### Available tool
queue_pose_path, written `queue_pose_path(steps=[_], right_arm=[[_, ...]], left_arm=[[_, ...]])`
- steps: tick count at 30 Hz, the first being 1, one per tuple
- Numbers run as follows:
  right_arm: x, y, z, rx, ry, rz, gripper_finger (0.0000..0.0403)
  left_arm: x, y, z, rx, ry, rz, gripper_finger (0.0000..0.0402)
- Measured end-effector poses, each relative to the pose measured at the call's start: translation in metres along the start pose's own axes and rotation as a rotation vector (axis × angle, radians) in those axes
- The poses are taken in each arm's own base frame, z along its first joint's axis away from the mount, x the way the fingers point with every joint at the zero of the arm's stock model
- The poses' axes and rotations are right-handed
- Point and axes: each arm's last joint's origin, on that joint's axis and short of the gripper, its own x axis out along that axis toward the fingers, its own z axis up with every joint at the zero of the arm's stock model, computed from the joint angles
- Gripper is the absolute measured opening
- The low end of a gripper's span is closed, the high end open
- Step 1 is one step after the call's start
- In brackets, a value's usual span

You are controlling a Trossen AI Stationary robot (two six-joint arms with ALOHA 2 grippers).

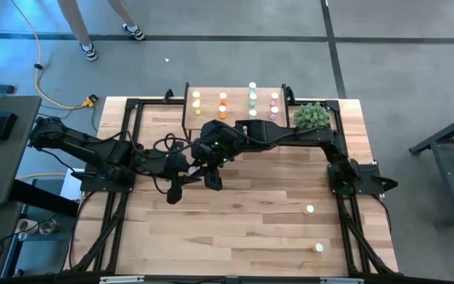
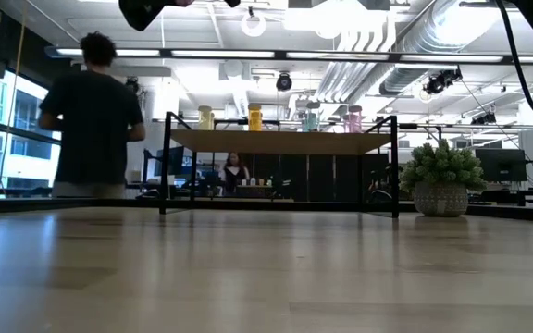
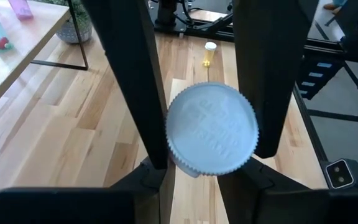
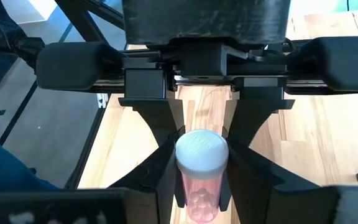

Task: Pick and place medicine bottles onto shelf by color
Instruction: Put the pink pill bottle on the shelf aligned with the other pink pill bottles

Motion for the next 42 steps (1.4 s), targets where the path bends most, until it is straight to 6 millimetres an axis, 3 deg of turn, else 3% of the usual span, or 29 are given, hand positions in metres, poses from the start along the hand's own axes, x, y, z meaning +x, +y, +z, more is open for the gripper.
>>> queue_pose_path(steps=[11,23,29,42], right_arm=[[-0.001,-0.001,0.0,0.009,0.001,-0.002,0.0113],[-0.007,-0.009,-0.002,0.042,0.03,-0.026,0.0113],[-0.036,-0.014,0.003,0.035,0.017,-0.105,0.0113],[-0.129,-0.033,0.018,-0.123,-0.11,-0.316,0.0113]], left_arm=[[0.0,0.0,0.0,-0.053,0.0,0.0,0.0122],[-0.001,0.001,0.0,-0.05,-0.006,0.01,0.0211],[-0.01,0.003,0.004,-0.03,-0.044,0.026,0.0224],[-0.024,0.03,0.014,-0.051,-0.132,0.183,0.0225]])
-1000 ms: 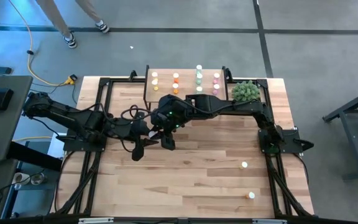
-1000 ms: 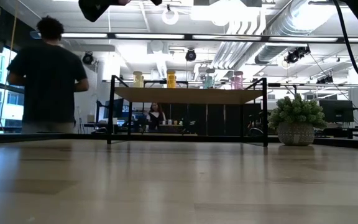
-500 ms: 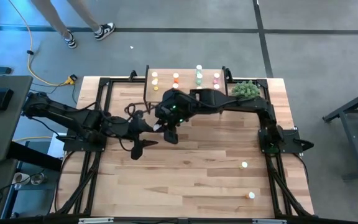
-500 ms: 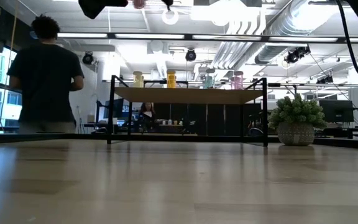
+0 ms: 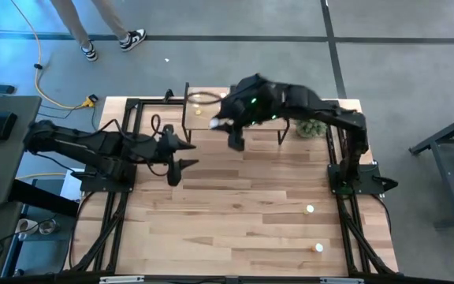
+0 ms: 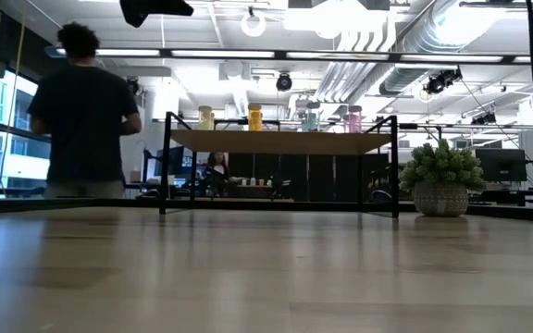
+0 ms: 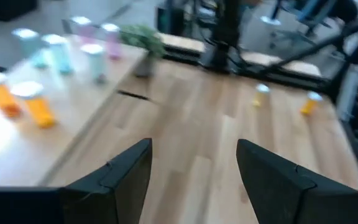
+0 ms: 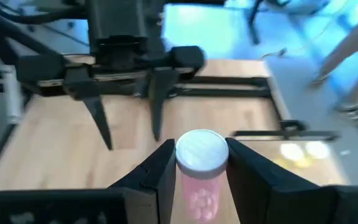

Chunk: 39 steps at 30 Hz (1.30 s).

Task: Pick and place medicine bottles onto shelf by color
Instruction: Put the pink pill bottle on the shelf aligned with the other pink pill bottles

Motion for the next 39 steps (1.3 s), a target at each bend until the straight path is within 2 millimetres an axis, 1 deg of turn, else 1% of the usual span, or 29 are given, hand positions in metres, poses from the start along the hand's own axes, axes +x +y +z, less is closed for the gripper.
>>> queue_pose_path(steps=[4,11,15,17,19,22,25,28,33,39], right_arm=[[-0.027,-0.02,0.003,-0.07,-0.039,-0.073,0.0113],[-0.085,-0.056,0.004,-0.162,-0.112,-0.212,0.0113],[-0.116,-0.079,0.0,-0.198,-0.13,-0.293,0.0113],[-0.128,-0.092,-0.005,-0.196,-0.124,-0.32,0.0113],[-0.137,-0.11,-0.014,-0.169,-0.105,-0.311,0.0113],[-0.143,-0.139,-0.031,-0.105,-0.072,-0.254,0.0113],[-0.144,-0.168,-0.048,-0.031,-0.036,-0.234,0.0113],[-0.145,-0.191,-0.06,0.012,-0.034,-0.21,0.0113],[-0.143,-0.219,-0.08,0.068,-0.006,-0.177,0.0113],[-0.146,-0.238,-0.105,0.143,0.053,-0.113,0.0113]], left_arm=[[-0.001,0.011,0.006,-0.004,-0.049,0.083,0.0225],[-0.005,0.026,0.013,0.016,-0.109,0.198,0.0225],[-0.008,0.034,0.016,0.003,-0.13,0.275,0.0225],[-0.009,0.038,0.017,0.001,-0.14,0.312,0.0225],[-0.01,0.041,0.017,-0.006,-0.146,0.348,0.0225],[-0.01,0.046,0.018,-0.014,-0.151,0.399,0.0225],[-0.01,0.05,0.018,-0.022,-0.153,0.439,0.0225],[-0.009,0.055,0.019,-0.03,-0.155,0.471,0.0225],[-0.009,0.062,0.02,-0.045,-0.156,0.509,0.0225],[-0.009,0.072,0.021,-0.071,-0.158,0.554,0.0225]])
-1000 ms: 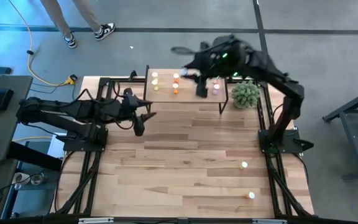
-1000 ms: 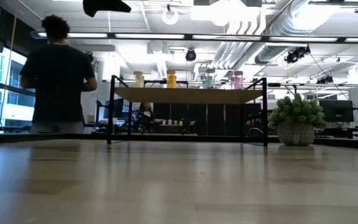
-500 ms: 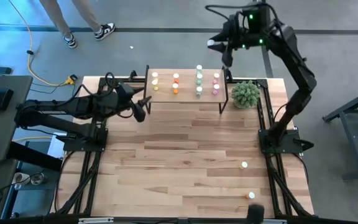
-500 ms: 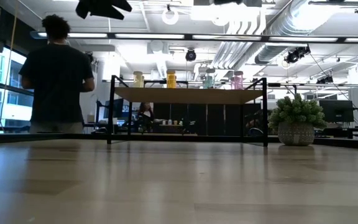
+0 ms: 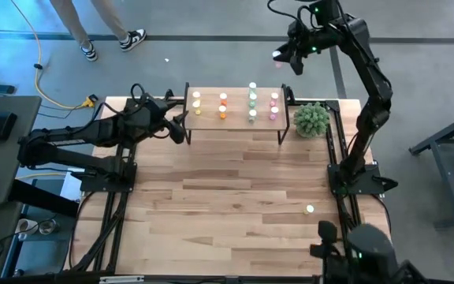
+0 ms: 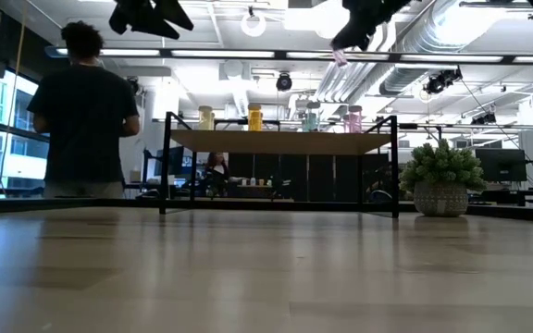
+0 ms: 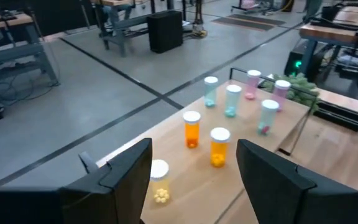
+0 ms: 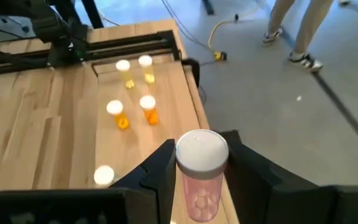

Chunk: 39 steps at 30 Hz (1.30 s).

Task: Pick and place medicine bottles onto shelf by color
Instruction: Put the pink pill bottle on the shelf aligned with the other pink pill bottles

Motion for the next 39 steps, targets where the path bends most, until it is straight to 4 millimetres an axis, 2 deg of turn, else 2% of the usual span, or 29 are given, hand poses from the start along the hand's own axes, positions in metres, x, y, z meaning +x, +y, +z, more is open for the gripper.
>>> queue_pose_path(steps=[8,12,15,19,25,31,39], right_arm=[[-0.001,-0.03,-0.021,0.117,0.02,0.014,0.0113],[-0.004,-0.029,-0.017,0.146,-0.003,-0.015,0.0113],[-0.012,-0.018,-0.01,0.138,0.01,-0.069,0.0113],[-0.032,0.005,-0.003,0.106,0.03,-0.152,0.0113],[-0.065,0.036,-0.004,0.136,0.08,-0.208,0.0113],[-0.083,0.055,-0.008,0.181,0.112,-0.216,0.0113],[-0.097,0.071,-0.012,0.258,0.142,-0.226,0.0113]], left_arm=[[0.004,0.007,0.001,-0.011,0.002,0.039,0.0225],[0.005,0.009,0.001,-0.015,0.002,0.049,0.0225],[0.006,0.01,0.001,-0.018,0.0,0.054,0.0225],[0.007,0.011,0.002,-0.026,-0.007,0.063,0.0225],[0.008,0.012,0.006,-0.031,-0.033,0.064,0.0225],[0.008,0.012,0.006,-0.014,-0.039,0.063,0.0225],[0.008,0.012,0.006,-0.013,-0.038,0.063,0.0225]])
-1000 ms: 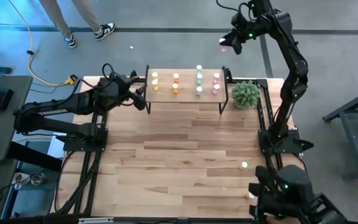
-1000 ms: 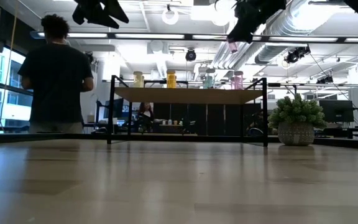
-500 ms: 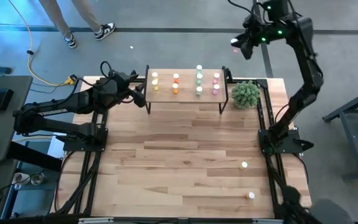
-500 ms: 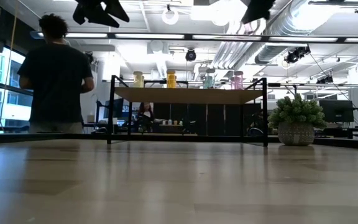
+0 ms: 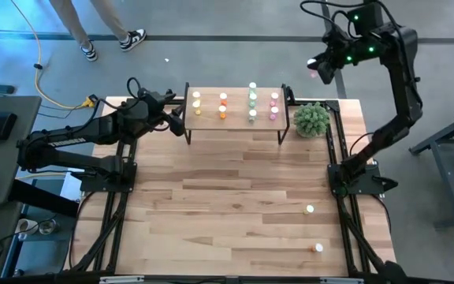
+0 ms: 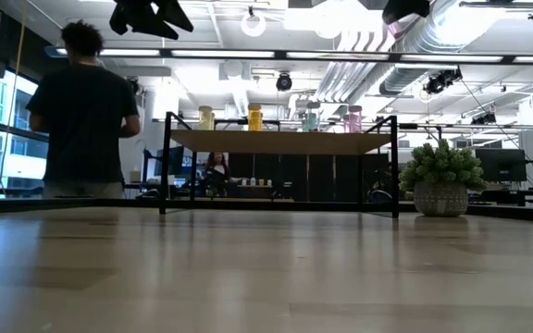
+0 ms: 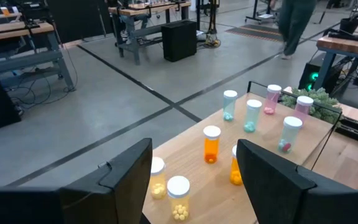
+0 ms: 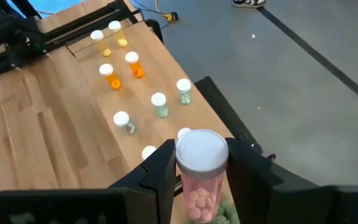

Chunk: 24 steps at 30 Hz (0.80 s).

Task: Pick and place medicine bottles onto shelf by color
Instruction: Put the pink pill bottle on the shelf aligned with the other pink pill bottles

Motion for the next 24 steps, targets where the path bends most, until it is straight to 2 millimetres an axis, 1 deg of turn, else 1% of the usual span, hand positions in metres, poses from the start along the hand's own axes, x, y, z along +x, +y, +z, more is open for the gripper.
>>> queue_pose_path(steps=[4,9,11,16,18,21,24], right_arm=[[-0.007,0.01,0.0,0.032,-0.014,-0.035,0.0113],[-0.017,0.029,0.0,0.076,-0.016,-0.234,0.0113],[-0.021,0.039,-0.001,0.072,-0.021,-0.282,0.0113],[-0.035,0.063,-0.008,0.036,-0.031,-0.278,0.0113],[-0.04,0.07,-0.012,0.038,-0.041,-0.314,0.0113],[-0.041,0.081,-0.028,0.029,-0.039,-0.348,0.0113],[-0.031,0.087,-0.05,0.039,-0.069,-0.36,0.0113]], left_arm=[[0.0,0.0,0.0,0.0,0.0,0.0,0.0225],[0.0,0.0,0.001,-0.004,-0.005,-0.001,0.0225],[0.0,0.0,0.001,-0.007,-0.01,-0.002,0.0225],[0.0,-0.001,0.002,-0.011,-0.012,-0.029,0.0225],[0.0,-0.001,0.002,-0.011,-0.01,-0.044,0.0225],[0.0,-0.002,0.001,-0.011,-0.008,-0.061,0.0225],[0.0,-0.002,0.001,-0.011,-0.008,-0.063,0.0225]])
